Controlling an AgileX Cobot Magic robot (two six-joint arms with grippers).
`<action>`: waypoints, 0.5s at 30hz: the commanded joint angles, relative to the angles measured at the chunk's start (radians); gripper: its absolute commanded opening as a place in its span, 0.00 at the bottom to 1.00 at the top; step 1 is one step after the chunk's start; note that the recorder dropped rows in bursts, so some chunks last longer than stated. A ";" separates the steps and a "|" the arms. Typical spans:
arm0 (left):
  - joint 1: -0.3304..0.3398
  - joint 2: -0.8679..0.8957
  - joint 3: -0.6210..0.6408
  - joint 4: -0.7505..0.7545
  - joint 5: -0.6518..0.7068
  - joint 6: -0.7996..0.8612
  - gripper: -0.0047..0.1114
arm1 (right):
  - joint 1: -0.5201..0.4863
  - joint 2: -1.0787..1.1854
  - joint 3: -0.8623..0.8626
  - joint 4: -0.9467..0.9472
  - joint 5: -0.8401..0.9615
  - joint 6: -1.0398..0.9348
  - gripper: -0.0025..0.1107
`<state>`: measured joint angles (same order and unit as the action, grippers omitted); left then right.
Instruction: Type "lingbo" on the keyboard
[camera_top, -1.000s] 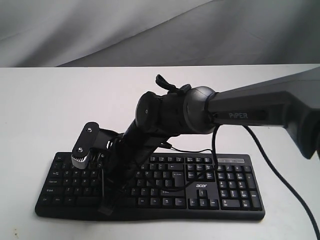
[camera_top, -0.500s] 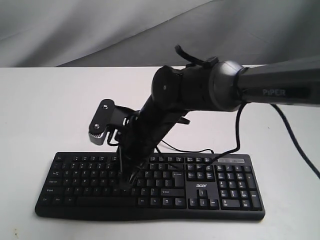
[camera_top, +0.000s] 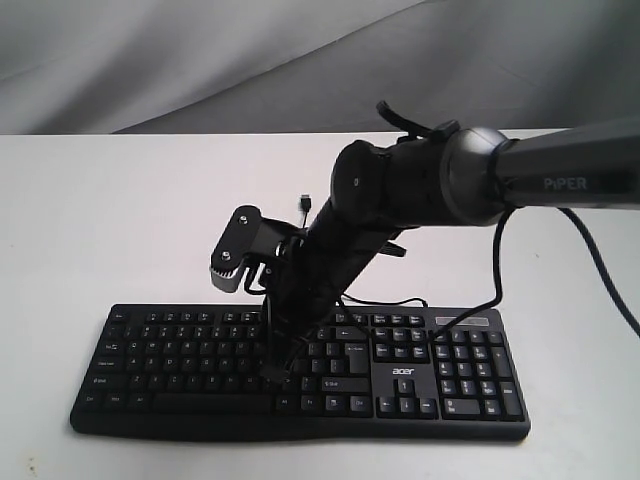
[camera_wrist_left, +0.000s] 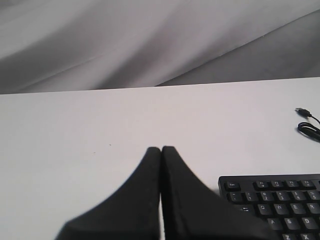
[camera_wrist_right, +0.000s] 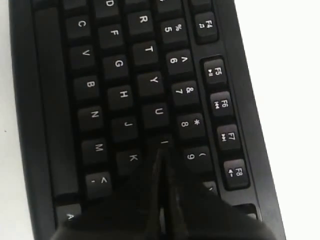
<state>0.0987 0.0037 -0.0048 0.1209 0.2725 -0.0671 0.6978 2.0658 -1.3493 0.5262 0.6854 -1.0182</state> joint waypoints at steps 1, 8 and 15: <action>0.001 -0.004 0.005 -0.004 -0.005 -0.002 0.04 | -0.004 -0.015 0.004 0.007 -0.008 0.000 0.02; 0.001 -0.004 0.005 -0.004 -0.005 -0.002 0.04 | -0.004 -0.015 0.006 0.007 -0.020 0.000 0.02; 0.001 -0.004 0.005 -0.004 -0.005 -0.002 0.04 | -0.004 -0.015 0.017 0.008 -0.045 0.000 0.02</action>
<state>0.0987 0.0037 -0.0048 0.1209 0.2725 -0.0671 0.6978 2.0610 -1.3359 0.5262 0.6476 -1.0182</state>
